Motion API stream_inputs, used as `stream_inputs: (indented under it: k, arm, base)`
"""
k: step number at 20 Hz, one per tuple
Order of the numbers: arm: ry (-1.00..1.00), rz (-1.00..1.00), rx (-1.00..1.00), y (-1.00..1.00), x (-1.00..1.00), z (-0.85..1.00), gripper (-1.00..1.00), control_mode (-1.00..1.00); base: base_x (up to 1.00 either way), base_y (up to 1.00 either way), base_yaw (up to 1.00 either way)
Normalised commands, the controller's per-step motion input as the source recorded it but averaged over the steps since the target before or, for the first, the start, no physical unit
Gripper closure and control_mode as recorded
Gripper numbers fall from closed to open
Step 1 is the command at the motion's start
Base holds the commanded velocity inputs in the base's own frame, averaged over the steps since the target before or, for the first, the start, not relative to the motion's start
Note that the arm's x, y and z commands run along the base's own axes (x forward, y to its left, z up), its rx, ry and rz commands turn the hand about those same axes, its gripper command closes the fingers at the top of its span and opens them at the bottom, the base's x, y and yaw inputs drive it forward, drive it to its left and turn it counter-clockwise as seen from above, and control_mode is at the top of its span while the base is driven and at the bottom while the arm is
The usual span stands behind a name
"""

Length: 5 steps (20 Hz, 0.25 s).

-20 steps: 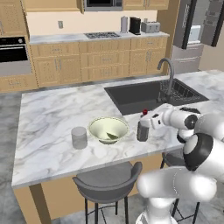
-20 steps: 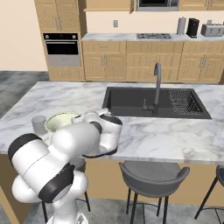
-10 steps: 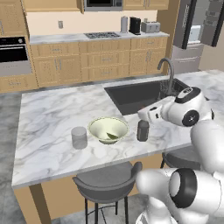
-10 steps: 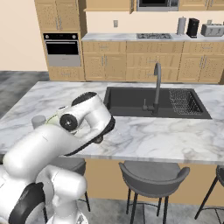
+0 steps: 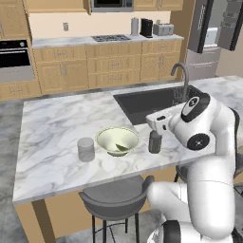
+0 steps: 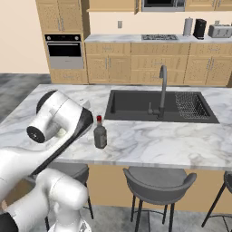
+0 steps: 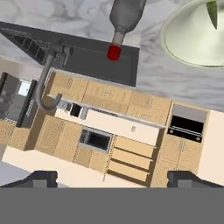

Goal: There is a bowl on the dining counter. Grab a lemon wedge from the fridge and place it in the bowl. Then get the liquor bottle and glass cup from the cabinet and place them next to the bowl.

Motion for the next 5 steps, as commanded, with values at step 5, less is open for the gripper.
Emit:
stream_inputs:
  k: [5]
  arm:
    - [0.05,0.00,-0.01,0.00,-0.79,1.00,-1.00,-1.00]
  base:
    - [0.00,0.00,0.00]
